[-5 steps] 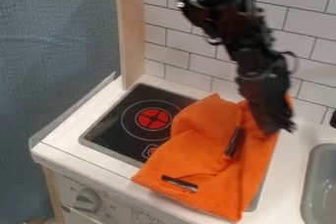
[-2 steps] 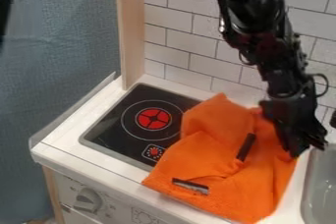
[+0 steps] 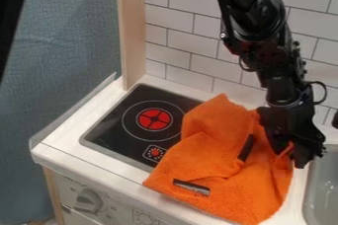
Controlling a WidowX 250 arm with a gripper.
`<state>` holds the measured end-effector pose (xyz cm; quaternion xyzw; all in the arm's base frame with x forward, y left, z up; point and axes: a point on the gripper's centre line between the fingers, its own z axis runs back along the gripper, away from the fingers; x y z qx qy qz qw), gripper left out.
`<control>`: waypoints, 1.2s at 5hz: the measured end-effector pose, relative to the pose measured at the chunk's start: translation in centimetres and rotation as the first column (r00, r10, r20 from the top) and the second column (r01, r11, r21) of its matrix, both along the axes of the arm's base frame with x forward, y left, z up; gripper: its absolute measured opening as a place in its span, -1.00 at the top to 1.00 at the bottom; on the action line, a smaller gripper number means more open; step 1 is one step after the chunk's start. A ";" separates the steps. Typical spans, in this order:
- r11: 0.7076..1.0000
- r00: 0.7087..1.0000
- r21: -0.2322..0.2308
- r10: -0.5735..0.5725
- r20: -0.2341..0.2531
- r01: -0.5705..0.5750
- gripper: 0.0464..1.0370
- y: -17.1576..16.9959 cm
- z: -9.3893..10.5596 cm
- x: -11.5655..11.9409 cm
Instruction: Unfold the cloth from left to right
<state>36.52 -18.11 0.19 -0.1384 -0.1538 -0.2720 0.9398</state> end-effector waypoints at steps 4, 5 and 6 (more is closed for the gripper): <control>0.976 0.982 0.129 -0.184 0.038 0.178 -0.92 1.2 4.7 0.0; 0.973 0.981 0.153 -0.185 0.066 0.173 -0.92 1.8 7.2 -0.3; 0.978 0.984 0.133 -0.170 0.046 0.163 -0.92 2.1 8.1 -1.5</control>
